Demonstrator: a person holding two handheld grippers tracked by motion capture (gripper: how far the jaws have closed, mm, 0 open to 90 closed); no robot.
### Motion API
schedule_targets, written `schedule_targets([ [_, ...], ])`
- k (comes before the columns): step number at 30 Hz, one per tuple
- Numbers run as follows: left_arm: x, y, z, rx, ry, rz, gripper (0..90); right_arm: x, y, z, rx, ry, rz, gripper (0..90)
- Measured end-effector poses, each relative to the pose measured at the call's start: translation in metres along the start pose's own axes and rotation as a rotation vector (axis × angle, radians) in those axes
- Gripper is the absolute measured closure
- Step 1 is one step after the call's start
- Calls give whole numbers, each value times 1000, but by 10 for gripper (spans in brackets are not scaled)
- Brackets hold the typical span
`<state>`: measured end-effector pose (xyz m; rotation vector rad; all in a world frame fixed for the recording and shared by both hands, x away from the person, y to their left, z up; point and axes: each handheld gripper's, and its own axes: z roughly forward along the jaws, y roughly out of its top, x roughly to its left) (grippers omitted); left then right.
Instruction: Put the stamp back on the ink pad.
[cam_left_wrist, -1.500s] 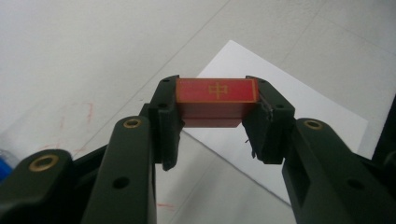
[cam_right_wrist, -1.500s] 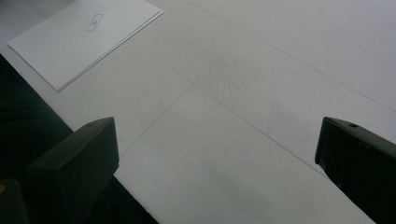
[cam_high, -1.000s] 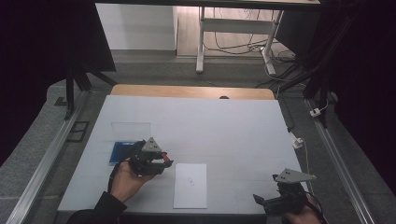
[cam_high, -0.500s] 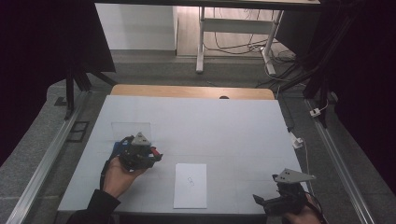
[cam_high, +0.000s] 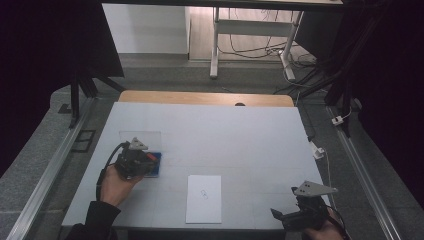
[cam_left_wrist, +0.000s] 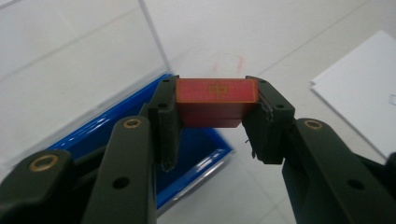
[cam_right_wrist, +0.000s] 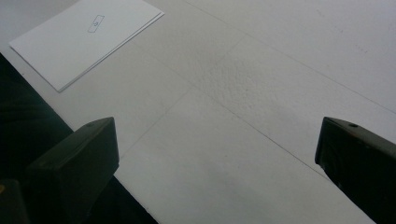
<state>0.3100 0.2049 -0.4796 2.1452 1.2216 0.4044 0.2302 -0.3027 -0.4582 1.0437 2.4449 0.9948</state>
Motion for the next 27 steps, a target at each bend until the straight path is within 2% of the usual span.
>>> schedule_targets([
  [10,22,-8,0,9,44,-79,579,0,0,0,3,-2,-5,0],
  [14,28,-11,2,20,62,-94,579,0,0,0,4,-2,-5,0],
  [22,35,-16,9,57,84,-99,577,0,0,0,5,1,-6,0],
  [27,34,-16,14,85,96,-67,574,1,0,1,6,1,-9,0],
])
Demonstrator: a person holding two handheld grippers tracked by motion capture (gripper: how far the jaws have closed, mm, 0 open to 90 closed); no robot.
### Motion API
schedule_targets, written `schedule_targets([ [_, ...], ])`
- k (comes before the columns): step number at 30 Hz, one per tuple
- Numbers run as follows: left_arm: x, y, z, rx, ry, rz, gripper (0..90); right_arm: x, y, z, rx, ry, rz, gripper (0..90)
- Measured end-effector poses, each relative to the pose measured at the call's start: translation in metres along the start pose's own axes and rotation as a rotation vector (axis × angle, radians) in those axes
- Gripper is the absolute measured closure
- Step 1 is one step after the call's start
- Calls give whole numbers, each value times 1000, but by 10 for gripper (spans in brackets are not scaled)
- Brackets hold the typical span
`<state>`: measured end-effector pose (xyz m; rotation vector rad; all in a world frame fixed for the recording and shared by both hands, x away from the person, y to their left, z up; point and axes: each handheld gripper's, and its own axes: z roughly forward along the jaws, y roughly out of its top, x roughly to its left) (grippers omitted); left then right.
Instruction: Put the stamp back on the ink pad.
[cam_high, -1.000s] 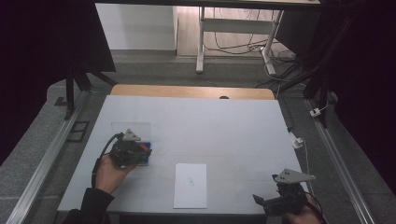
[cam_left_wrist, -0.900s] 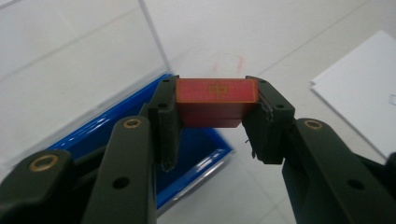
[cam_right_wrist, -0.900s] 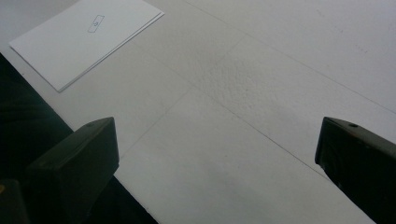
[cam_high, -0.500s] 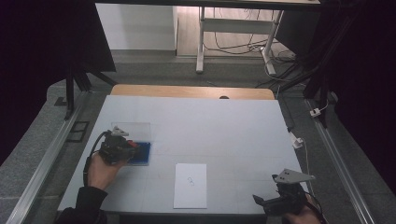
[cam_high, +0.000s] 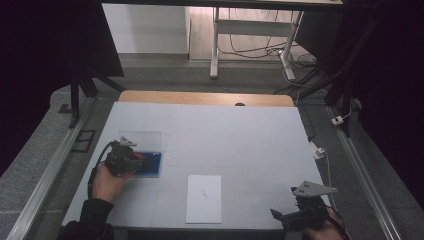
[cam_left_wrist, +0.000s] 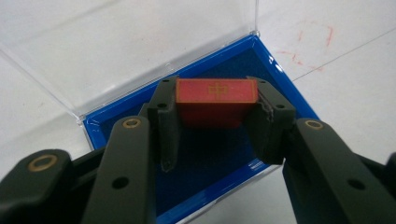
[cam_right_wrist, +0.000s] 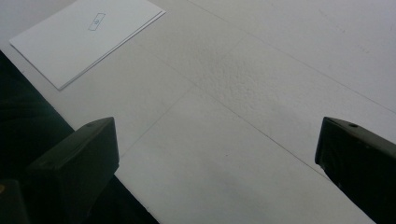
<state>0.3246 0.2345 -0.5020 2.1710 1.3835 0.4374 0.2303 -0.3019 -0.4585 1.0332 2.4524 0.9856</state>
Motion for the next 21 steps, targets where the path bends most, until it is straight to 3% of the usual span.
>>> schedule_targets([
  [10,1,-1,4,22,-4,-6,560,0,0,0,1,1,1,0],
  [14,1,-1,3,7,-8,-26,502,0,0,0,0,1,0,0],
  [18,4,0,0,-14,-41,-71,415,0,0,0,0,1,-1,0],
  [21,6,0,-3,-39,-92,-106,330,0,0,0,0,1,-1,0],
])
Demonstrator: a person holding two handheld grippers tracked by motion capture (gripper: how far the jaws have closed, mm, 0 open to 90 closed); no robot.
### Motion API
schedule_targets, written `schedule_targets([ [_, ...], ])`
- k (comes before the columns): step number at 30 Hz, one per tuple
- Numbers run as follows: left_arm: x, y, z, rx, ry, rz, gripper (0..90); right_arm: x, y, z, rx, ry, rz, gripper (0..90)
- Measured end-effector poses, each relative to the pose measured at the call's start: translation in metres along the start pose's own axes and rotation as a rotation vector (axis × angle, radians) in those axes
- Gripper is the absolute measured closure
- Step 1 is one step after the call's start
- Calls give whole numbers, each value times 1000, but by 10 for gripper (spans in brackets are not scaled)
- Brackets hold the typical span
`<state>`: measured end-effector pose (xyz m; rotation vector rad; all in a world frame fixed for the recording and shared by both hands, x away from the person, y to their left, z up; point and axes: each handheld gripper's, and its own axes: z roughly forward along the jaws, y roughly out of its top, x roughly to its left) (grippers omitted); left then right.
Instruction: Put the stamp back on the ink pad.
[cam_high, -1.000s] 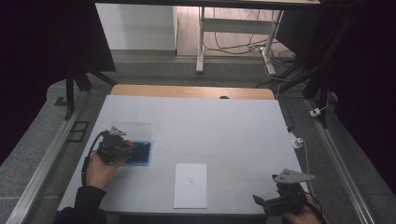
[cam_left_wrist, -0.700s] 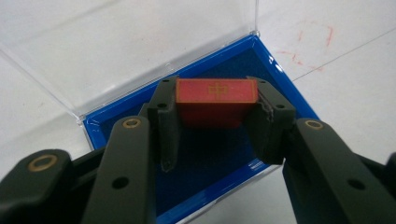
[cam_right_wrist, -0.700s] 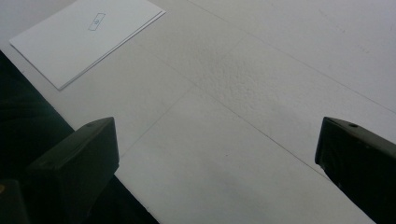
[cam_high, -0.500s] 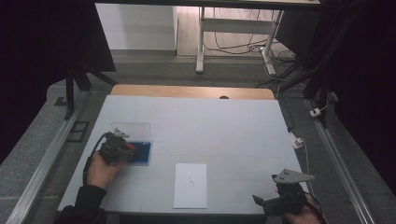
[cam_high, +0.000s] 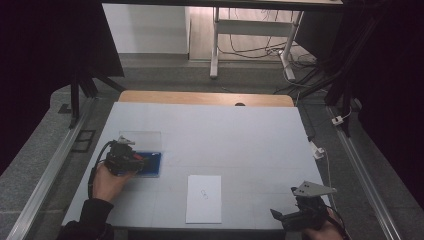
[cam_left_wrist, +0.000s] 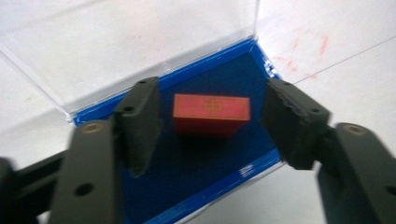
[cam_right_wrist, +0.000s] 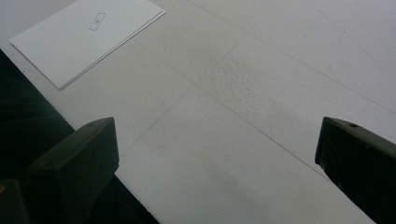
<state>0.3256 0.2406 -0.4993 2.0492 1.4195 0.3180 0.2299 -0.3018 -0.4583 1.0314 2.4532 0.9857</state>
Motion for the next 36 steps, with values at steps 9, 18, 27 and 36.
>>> schedule_targets([
  [9,-3,0,-8,-15,-19,-28,101,0,0,0,-1,-1,0,0],
  [18,-9,-5,-24,-73,-70,0,26,0,0,0,-2,0,3,0],
  [27,-18,-11,-40,-131,-107,21,2,0,0,0,-1,-2,4,0],
  [36,-27,-22,-53,-144,-130,39,0,0,0,0,-3,-1,7,0],
])
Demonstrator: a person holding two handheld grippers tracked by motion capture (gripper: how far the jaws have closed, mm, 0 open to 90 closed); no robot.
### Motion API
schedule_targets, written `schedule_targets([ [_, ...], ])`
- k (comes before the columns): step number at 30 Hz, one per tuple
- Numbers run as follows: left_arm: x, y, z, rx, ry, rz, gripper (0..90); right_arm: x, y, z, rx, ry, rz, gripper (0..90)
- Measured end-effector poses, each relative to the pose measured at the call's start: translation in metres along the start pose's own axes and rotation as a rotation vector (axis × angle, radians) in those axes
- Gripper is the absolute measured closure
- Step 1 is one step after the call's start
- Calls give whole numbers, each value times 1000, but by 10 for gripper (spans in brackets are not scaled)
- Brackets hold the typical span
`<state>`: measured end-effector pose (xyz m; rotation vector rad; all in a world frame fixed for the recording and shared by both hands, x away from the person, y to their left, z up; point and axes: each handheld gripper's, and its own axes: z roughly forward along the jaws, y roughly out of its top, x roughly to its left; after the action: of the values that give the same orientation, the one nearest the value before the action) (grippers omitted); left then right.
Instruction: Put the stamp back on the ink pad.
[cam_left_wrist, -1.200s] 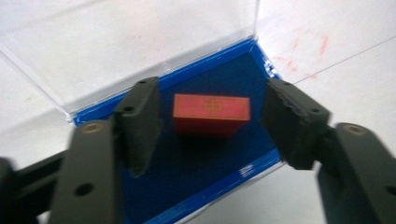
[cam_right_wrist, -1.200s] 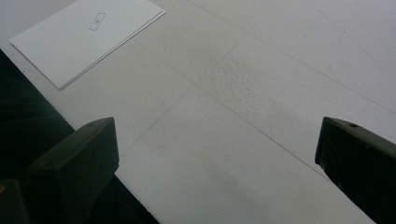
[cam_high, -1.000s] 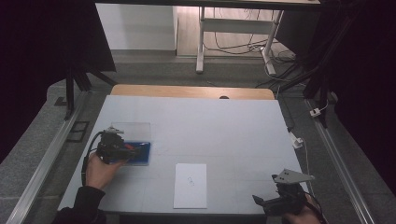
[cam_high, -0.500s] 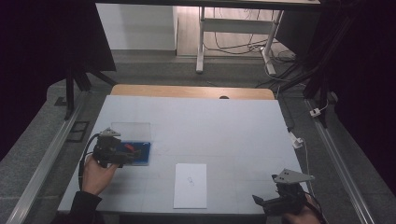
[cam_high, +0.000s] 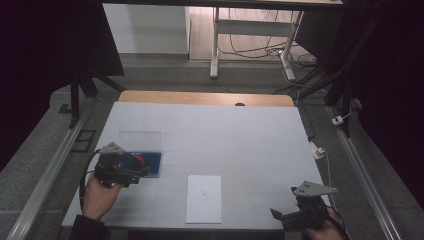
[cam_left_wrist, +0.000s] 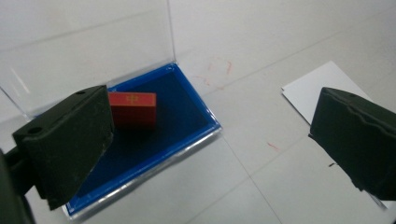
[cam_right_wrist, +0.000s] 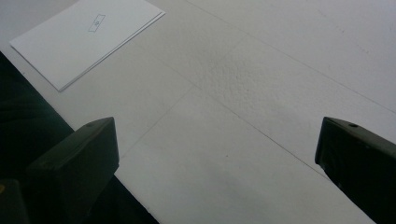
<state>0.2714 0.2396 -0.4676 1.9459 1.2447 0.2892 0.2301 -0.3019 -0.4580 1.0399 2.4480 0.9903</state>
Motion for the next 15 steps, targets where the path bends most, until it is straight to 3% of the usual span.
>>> schedule_targets([
  [15,-17,-22,-24,-29,-43,6,0,-2,0,-1,-12,1,23,0],
])
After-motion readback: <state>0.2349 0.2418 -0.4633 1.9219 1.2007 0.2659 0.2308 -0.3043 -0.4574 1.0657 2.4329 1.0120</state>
